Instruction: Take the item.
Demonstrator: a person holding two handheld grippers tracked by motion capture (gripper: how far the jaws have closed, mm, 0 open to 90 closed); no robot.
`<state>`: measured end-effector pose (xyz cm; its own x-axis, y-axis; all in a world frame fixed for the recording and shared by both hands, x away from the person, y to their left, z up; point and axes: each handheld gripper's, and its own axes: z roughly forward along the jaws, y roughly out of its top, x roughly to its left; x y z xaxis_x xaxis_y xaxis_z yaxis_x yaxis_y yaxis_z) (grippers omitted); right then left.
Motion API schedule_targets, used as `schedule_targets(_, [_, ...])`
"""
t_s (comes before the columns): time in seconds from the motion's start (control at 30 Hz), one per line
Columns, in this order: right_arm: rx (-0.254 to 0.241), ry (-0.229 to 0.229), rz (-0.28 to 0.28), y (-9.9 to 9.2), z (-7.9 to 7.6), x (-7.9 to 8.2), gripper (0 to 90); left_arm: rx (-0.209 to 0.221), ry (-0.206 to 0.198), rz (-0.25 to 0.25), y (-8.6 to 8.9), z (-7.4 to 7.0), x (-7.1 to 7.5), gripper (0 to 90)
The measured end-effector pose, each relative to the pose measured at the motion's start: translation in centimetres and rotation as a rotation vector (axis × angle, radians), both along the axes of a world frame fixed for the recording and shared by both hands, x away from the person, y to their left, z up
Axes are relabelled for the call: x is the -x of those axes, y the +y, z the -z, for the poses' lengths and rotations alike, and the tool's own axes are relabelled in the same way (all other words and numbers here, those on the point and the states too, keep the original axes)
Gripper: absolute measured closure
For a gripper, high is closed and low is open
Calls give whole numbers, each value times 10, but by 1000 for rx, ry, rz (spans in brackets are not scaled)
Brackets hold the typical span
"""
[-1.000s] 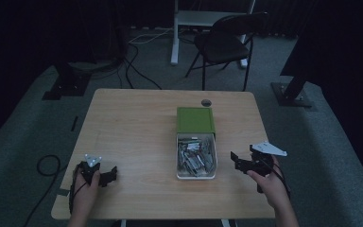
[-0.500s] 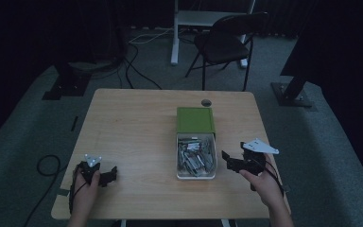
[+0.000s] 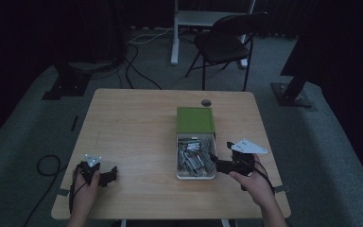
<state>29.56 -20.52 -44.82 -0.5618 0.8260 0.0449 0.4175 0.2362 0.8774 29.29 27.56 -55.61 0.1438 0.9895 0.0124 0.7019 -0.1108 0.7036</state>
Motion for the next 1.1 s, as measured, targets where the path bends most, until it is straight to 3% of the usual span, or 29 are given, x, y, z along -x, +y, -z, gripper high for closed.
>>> schedule_targets(0.5, [18, 3, -109, 35, 6, 2, 186, 0, 0, 0, 0, 0, 0, 95])
schedule_targets(0.57, [22, 2, -136, 39, 8, 3, 257, 0, 0, 0, 0, 0, 0, 94])
schedule_targets(0.8, [36, 23, -203, 51, 15, 5, 356, 0, 0, 0, 0, 0, 0, 94])
schedule_targets(1.1, [95, 45, -238, 61, 28, 4, 515, 0, 0, 0, 0, 0, 0, 94])
